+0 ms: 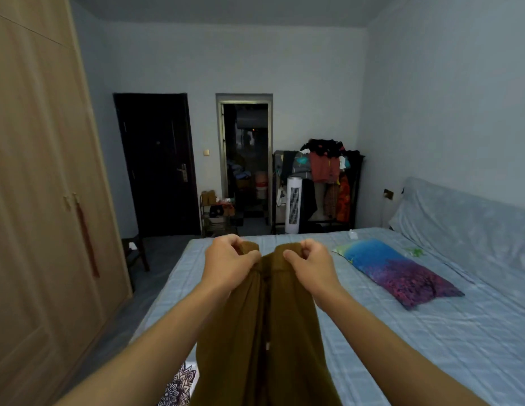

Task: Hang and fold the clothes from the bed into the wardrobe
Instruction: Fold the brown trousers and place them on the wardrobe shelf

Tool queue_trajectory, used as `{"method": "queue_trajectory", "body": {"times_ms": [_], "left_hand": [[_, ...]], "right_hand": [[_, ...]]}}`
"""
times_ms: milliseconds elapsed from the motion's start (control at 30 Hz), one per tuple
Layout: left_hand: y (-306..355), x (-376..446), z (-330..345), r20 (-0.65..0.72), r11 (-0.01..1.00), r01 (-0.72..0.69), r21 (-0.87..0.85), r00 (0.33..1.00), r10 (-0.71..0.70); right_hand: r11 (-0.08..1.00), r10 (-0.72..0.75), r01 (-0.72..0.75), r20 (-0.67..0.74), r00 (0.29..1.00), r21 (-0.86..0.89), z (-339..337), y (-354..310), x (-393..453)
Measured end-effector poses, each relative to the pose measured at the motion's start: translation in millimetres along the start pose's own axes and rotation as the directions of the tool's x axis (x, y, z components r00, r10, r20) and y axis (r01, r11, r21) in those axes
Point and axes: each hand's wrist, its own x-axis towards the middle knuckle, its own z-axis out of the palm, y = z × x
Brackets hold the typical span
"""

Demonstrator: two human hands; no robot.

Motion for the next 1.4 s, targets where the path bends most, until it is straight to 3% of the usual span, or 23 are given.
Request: {"method": "queue_trajectory", "body": {"times_ms": [167, 300, 433, 500, 567, 633, 700, 833, 1000, 1400], "left_hand": [[3.8, -16.6, 18.2, 0.063, 0.995, -0.096, 0.017, 0.993, 0.095], [1.2, -25.6, 13.2, 0.369, 0.972, 0.058, -0.227, 0.929, 0.031], [-0.9, -28.4, 4.3, 0.477, 0.959, 0.132, -0.252, 0.879, 0.004], [-6.0, -26.5, -6.1, 0.469, 0.981, 0.034, -0.191, 0.881, 0.061], [-15.2, -20.6, -22.3, 0.368, 0.977, -0.21, 0.039, 0.912, 0.181], [-25.7, -13.9, -38.8, 0.323, 0.859, -0.399, 0.322, 0.899, 0.297], [-32.7, -9.9, -51.2, 0.366, 0.787, -0.473, 0.397, 0.867, 0.337], [-39.6, -7.5, -57.9, 0.467, 0.77, -0.551, 0.321, 0.8, 0.377], [-37.8, -6.4, -55.4, 0.533, 0.706, -0.64, 0.304, 0.728, 0.43], [-21.8, -7.5, -51.0, 0.466, 0.669, -0.734, 0.114, 0.634, 0.617]], "right_hand": [[0.995, -0.053, 0.049, 0.042, 0.998, 0.088, 10.9, -5.7, -13.1], [0.988, -0.107, 0.094, 0.1, 0.989, 0.122, 7.5, -3.7, -18.5], [0.993, -0.113, 0.105, 0.172, 0.979, 0.056, 0.8, 4.8, -20.9], [0.994, -0.111, 0.106, 0.205, 0.972, 0.036, -3.6, 8.9, -19.5], [0.994, -0.109, 0.103, 0.232, 0.967, 0.038, -9.3, 10.6, -17.2], [0.992, -0.122, 0.108, 0.251, 0.96, 0.071, -15.6, 9.5, -14.4], [0.984, -0.152, 0.118, 0.284, 0.947, 0.134, -21.1, 6.4, -12.3], [0.957, -0.233, 0.151, 0.349, 0.908, 0.247, -27.8, -2.5, -11.0], [0.934, -0.269, 0.164, 0.323, 0.907, 0.318, -31.5, -9.8, -8.5], [0.924, -0.195, 0.103, 0.224, 0.955, 0.368, -40.2, -1.8, 0.1]]}}
